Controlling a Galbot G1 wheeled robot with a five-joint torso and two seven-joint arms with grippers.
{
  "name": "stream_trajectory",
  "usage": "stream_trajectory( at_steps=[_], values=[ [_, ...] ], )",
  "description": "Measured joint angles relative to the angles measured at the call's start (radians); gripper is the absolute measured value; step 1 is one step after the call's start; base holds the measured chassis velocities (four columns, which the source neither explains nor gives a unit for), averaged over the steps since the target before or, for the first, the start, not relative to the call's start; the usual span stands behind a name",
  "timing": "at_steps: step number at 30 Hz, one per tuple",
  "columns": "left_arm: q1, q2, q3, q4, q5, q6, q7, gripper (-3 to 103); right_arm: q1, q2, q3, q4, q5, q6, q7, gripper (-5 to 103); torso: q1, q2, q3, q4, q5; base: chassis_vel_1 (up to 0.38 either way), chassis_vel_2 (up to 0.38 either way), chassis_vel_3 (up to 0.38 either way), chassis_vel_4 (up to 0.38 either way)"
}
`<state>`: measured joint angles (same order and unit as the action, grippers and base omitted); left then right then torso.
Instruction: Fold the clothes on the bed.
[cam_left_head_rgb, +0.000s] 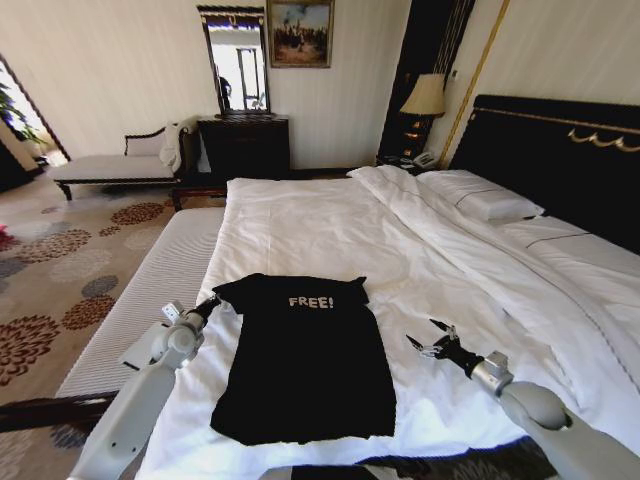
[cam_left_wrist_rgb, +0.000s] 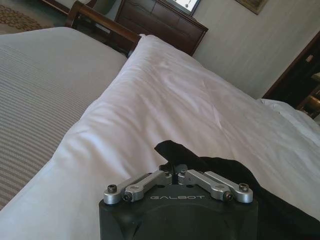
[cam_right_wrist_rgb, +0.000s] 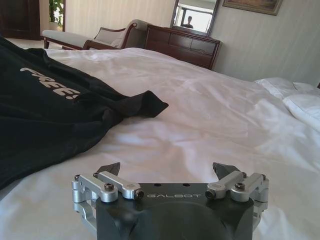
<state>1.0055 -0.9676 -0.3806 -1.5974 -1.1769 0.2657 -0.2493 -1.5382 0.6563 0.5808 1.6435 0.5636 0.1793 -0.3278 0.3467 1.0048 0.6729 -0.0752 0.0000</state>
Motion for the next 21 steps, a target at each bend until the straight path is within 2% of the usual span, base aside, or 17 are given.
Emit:
stream_trajectory(
  at_steps=[10,13,21],
  values=[
    [-0.035,0.047,0.089,-0.089,0.016,0.029,-0.053,0,0.006,0.004,-0.001,-0.006,0.001,0.008,-0.01,100,0.0,0.0,0.0,0.0001,0.0001,0.0,0.0,0.0,0.0],
    [-0.069,0.057,0.166,-0.107,0.049,0.037,-0.062,0,0.003,0.009,0.002,-0.01,0.001,0.017,-0.018,100,0.0,0.0,0.0,0.0001,0.0,0.0,0.0,0.0,0.0],
    [-0.16,0.047,0.298,-0.111,0.07,0.044,-0.085,0,-0.007,0.015,0.013,-0.018,0.0,0.028,-0.025,100,0.0,0.0,0.0,-0.0002,0.0001,0.0,0.0,0.0,0.0]
  ],
)
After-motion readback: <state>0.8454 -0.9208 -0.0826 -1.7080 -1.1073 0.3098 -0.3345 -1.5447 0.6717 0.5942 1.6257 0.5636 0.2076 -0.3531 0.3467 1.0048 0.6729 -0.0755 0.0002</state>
